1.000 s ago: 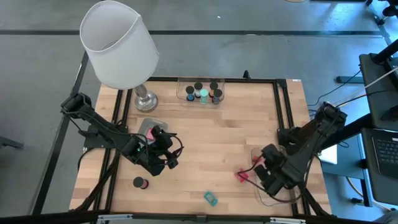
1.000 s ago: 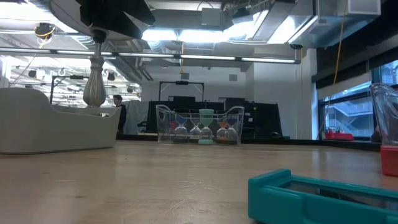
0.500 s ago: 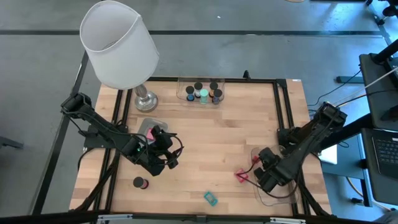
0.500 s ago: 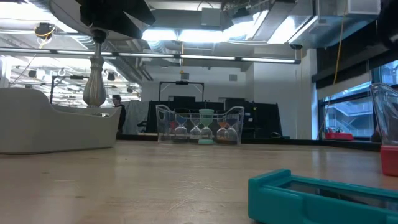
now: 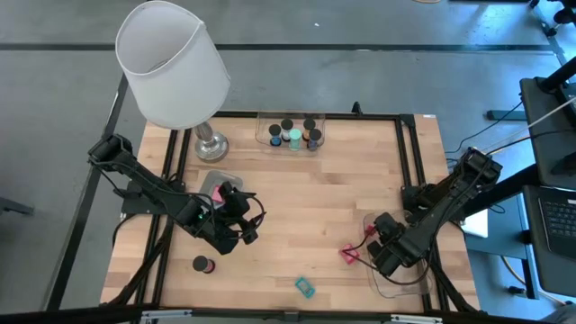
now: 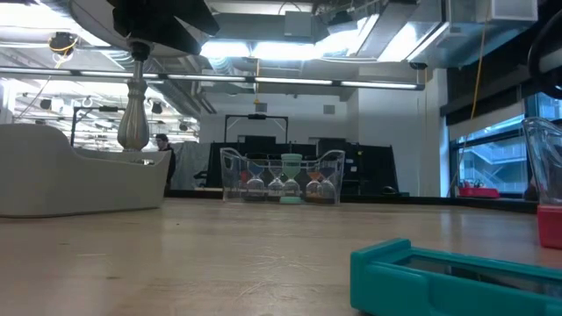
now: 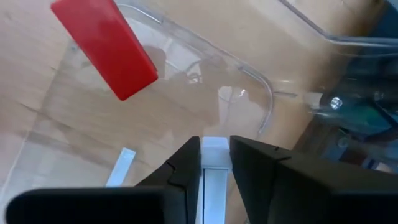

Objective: Pick & Place Office items
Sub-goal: Put the white digital timer into the bottom transparent bin, then put the blue digital timer into the bottom transparent bin

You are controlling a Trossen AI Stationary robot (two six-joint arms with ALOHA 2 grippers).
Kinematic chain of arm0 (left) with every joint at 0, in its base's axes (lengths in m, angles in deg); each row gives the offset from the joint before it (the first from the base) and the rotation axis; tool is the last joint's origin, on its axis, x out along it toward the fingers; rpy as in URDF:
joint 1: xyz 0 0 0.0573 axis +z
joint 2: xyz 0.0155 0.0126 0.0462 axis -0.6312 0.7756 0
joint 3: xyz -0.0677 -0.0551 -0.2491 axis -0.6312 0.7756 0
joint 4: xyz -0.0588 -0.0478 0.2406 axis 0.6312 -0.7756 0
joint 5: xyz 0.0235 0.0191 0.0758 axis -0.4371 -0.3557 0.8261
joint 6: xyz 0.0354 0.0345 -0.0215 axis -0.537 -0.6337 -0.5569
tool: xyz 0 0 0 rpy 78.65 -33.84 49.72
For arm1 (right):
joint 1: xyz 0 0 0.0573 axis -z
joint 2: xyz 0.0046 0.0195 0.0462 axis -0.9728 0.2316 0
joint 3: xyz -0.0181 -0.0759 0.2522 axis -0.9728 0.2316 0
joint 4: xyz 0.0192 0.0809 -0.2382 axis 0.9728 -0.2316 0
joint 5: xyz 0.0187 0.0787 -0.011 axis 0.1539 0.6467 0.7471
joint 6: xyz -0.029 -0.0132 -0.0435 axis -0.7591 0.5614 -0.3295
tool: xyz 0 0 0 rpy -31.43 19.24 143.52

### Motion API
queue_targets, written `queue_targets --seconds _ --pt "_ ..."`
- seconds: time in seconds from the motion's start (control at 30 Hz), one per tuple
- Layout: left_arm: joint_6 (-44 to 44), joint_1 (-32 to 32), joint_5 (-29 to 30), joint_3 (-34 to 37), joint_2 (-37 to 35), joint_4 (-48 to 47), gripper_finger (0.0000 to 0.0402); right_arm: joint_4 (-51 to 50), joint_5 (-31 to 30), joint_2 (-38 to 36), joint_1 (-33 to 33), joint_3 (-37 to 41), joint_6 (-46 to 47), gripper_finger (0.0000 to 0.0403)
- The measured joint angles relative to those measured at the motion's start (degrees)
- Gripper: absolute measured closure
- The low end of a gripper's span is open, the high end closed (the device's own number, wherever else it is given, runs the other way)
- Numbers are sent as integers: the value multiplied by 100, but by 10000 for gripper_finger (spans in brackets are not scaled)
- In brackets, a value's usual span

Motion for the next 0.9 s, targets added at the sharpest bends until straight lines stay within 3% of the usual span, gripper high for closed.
queue_targets --seconds 0.43,0.73,0.8,0.9 --pt "0 0 0 0 0 -2 98 -128 -20 0 0 -5 -182 221" --pt "2 0 2 0 0 -2 98 -1510 341 0 0 -874 -256 169" --pt "2 0 2 0 0 -2 98 -1675 129 0 0 -1224 -170 166" --pt "2 0 2 0 0 0 98 -1503 -676 0 0 -1732 52 167"
